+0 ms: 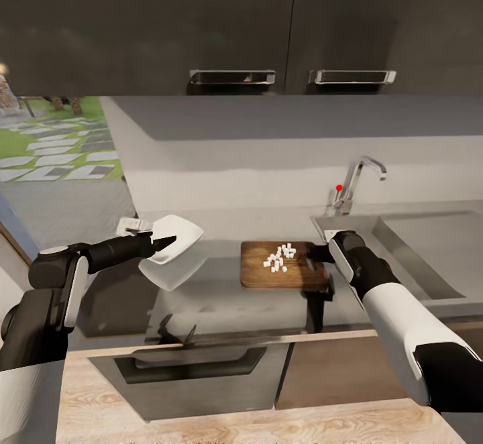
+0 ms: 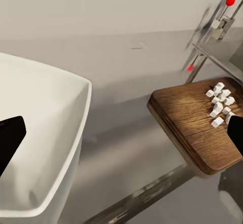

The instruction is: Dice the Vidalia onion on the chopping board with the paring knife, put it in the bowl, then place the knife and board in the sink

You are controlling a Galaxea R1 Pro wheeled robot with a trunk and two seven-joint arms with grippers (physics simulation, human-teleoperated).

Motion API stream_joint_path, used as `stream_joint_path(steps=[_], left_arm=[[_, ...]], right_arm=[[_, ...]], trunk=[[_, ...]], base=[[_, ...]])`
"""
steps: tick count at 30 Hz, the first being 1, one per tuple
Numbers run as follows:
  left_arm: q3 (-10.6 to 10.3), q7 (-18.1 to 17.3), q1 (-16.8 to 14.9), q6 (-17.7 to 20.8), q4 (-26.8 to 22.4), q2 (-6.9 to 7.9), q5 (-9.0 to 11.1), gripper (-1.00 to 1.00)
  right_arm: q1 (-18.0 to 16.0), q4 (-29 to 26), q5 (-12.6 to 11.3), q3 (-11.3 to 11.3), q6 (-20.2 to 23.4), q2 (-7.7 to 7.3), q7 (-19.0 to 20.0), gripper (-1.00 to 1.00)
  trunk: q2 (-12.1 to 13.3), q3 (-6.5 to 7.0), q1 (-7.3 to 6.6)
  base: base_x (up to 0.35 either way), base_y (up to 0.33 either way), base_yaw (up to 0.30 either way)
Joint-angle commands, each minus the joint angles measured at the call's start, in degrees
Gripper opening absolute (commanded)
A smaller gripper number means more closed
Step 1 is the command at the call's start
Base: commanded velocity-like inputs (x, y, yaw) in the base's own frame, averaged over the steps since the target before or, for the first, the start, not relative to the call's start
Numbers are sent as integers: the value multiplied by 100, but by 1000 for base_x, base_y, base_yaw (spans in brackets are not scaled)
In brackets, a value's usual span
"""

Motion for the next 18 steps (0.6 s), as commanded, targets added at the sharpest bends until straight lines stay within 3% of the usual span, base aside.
stream_joint_path(steps=[1, 18], left_arm=[[6, -23, -6, 42, -3, -1, 2, 100], [13, -16, -6, 42, -3, -1, 2, 100]], right_arm=[[-5, -6, -61, 39, 20, -8, -52, 100], [-5, -7, -61, 48, 20, -8, -51, 100]], trunk=[[-6, -17, 1], [-6, -170, 1]], base=[[0, 0, 0], [0, 0, 0]])
